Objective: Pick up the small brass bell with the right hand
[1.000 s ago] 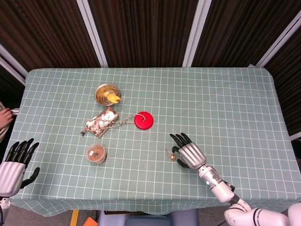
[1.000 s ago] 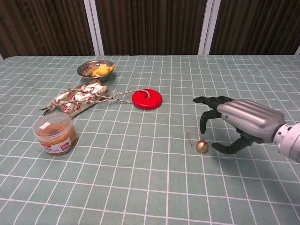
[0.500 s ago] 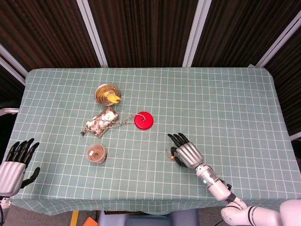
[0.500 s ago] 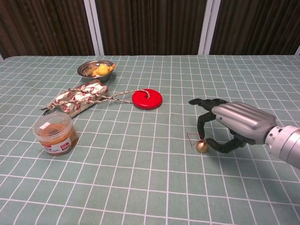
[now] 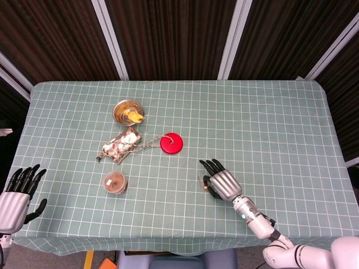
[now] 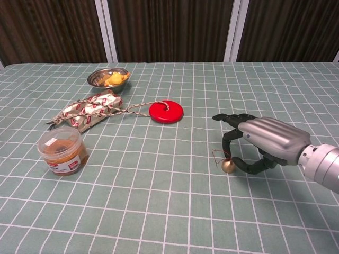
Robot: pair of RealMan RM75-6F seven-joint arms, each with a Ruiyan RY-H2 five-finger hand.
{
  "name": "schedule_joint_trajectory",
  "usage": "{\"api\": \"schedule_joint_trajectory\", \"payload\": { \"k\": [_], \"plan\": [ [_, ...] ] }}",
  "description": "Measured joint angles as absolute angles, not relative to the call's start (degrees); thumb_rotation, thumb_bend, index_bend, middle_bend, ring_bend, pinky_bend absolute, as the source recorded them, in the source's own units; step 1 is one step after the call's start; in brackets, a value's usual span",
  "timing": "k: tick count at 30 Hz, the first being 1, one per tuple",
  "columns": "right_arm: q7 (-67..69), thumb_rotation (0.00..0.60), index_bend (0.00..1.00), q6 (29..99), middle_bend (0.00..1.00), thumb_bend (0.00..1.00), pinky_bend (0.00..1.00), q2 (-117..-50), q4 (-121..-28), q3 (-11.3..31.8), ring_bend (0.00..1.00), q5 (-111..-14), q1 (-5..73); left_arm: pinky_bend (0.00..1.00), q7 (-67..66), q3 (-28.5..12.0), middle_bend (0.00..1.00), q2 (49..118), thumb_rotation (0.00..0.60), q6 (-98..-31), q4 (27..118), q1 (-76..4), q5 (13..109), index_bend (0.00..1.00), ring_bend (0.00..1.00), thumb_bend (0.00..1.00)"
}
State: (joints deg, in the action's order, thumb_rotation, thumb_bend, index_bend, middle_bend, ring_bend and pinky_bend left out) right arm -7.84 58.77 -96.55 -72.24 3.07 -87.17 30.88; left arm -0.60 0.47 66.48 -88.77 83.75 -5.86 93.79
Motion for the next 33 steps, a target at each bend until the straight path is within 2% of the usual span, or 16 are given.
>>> {"api": "schedule_joint_trajectory", "payload": {
  "k": [11,21,33],
  "plan": [
    [-8.26,0.600,0.62,59.82,0.08,0.59,0.00,-97.16,-71.65,2.23,0.00,-87.31,30.84,0.00,-0.73,0.52,0.00,66.37,0.600,-88.70,83.88,-5.85,93.76,0.00,0.00,0.40],
    [-8.48,0.600,0.78,62.35,0.17,0.59,0.00,-98.49,-70.51,2.41,0.00,-87.81,30.57,0.00,-0.70,0.50,0.00,66.28,0.600,-88.83,83.98,-5.80,93.77,0.00,0.00,0.40],
    [-6.83,0.600,0.81,65.36,0.18,0.59,0.00,-97.80,-74.22,3.39,0.00,-88.81,30.60,0.00,-0.64,0.53,0.00,66.26,0.600,-89.00,84.00,-5.76,93.96,0.00,0.00,0.40]
  ]
}}
